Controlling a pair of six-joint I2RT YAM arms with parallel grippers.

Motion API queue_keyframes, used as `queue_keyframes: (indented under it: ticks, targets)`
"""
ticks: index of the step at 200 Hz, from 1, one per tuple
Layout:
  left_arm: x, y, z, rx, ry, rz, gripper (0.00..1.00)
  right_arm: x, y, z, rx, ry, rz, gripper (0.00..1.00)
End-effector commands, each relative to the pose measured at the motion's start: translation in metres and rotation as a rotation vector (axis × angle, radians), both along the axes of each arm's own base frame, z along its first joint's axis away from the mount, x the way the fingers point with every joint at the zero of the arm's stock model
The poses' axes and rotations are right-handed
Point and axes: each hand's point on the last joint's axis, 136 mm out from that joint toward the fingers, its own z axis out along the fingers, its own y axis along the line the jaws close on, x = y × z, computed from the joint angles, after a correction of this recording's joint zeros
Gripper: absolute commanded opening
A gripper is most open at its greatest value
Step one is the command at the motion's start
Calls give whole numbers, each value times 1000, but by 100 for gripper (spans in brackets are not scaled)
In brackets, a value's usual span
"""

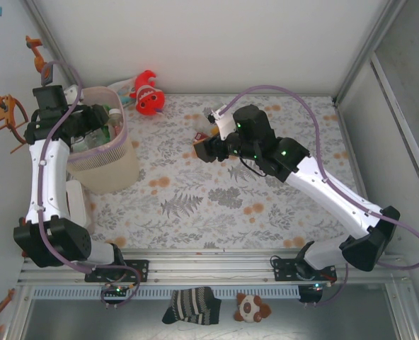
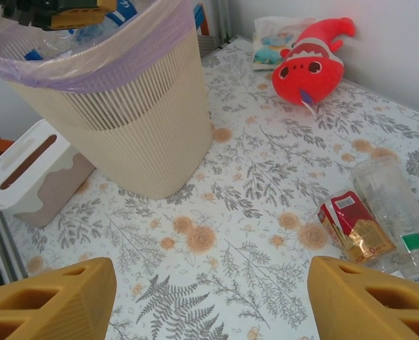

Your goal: Put the plastic bottles in the bin

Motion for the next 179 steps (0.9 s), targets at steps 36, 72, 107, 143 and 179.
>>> queue_keyframes:
  ticks: [36,72,107,143,179]
  targets:
    - [-24,17,1,67,36,60,44,14,-11,5,-28,-27,-95,71]
    - [-18,-3,19,-38,-28,-8,45,24,-12,0,-74,-24,-127,71]
    - [-24,-10,39,-75,-84,-20,45,36,-16,-8,-121,-14,-144,71]
    - [-36,-18,64,-93,-148,-49,47,58,-22,-23,-159,9,-164,70]
    - [-47,-37,73,-180,-199,-111,49,88,-29,-54,-212,55,-180,70]
